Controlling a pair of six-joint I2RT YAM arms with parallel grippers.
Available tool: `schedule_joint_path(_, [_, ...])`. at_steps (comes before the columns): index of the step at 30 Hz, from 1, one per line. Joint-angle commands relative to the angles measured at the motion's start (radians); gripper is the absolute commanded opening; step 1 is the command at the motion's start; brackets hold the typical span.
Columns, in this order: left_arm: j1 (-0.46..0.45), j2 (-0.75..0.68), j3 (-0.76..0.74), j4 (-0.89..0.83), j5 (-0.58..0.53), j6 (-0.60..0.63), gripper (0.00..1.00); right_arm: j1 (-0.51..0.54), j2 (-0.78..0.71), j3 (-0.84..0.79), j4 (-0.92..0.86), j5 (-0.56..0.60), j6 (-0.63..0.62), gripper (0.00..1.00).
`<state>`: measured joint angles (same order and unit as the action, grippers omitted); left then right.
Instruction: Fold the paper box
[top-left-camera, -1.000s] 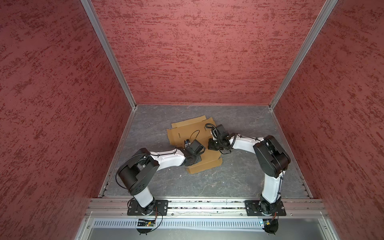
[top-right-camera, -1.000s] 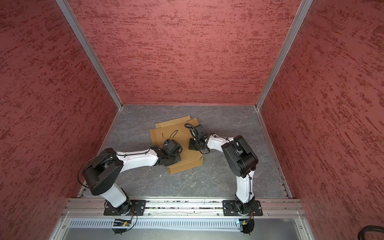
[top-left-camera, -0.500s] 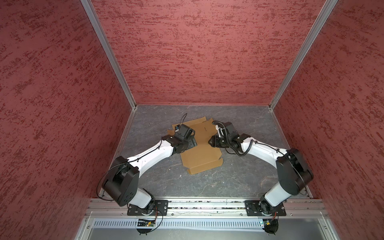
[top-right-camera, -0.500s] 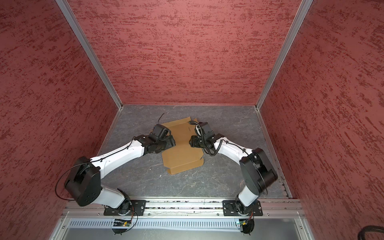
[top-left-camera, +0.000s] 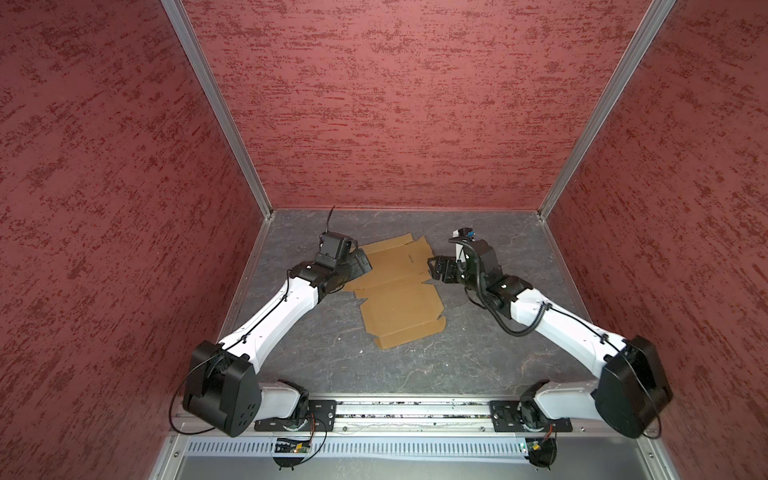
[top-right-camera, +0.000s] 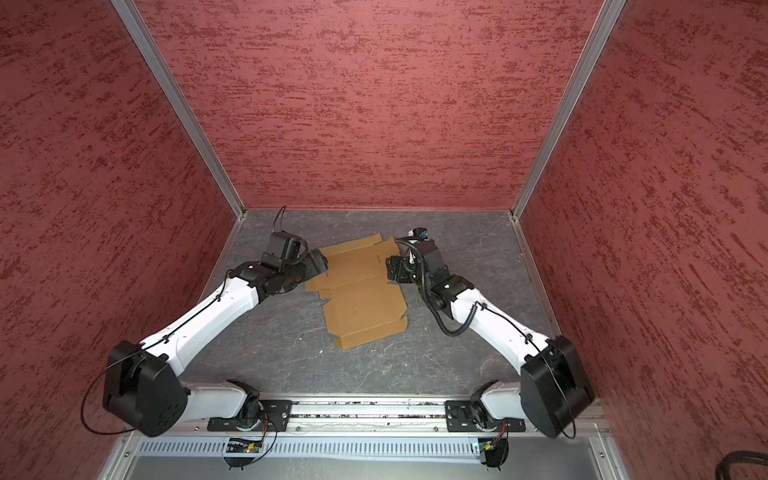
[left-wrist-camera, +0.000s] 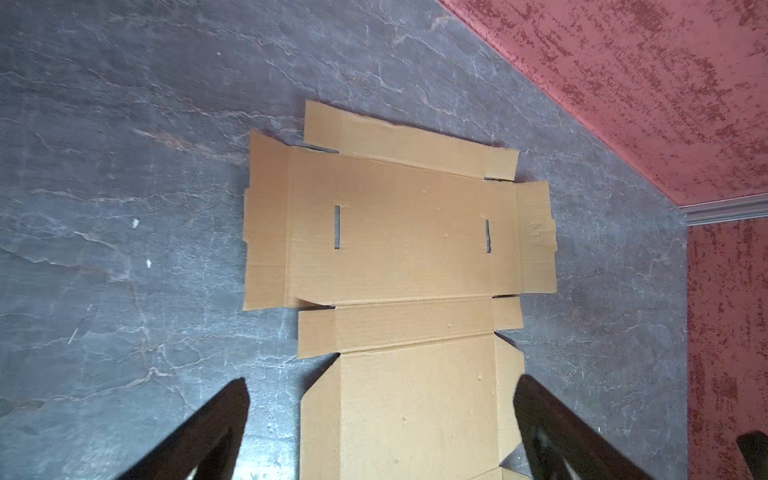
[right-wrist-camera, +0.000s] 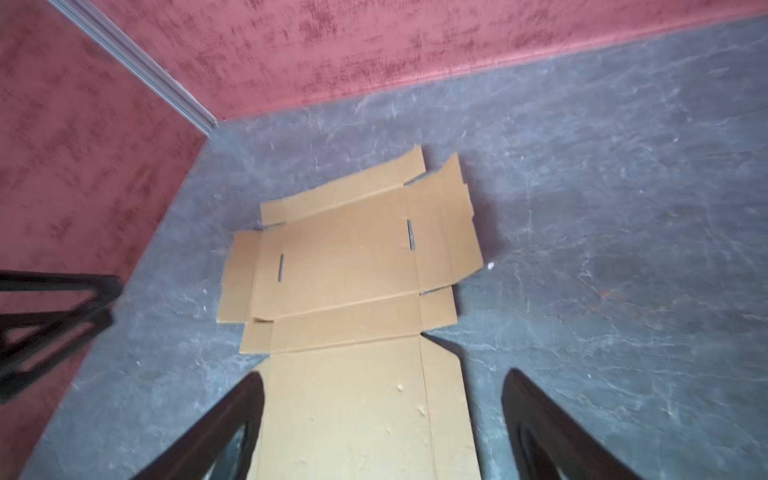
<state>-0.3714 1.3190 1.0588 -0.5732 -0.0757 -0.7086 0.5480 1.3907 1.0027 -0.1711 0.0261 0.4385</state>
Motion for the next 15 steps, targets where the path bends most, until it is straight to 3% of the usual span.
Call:
schedule_joint_path(1, [0.062,-0.045,-0.033,-0.050,0.071,-0.001,0.99,-0.002,0.057,0.097,-0.102,-0.001,-0.061,0.87])
schedule_joint_path(9, [0.208,0.019,-0.101,-0.005,0.199,0.140,0.99,0.006,0.224,0.075,-0.023,-0.142,0.029,0.69])
schedule_joint_path(15, [0.275,0.118,-0.114,0.094,0.261,0.235,0.98,0.044,0.323,0.150,-0.017,-0.125,0.069,0.66])
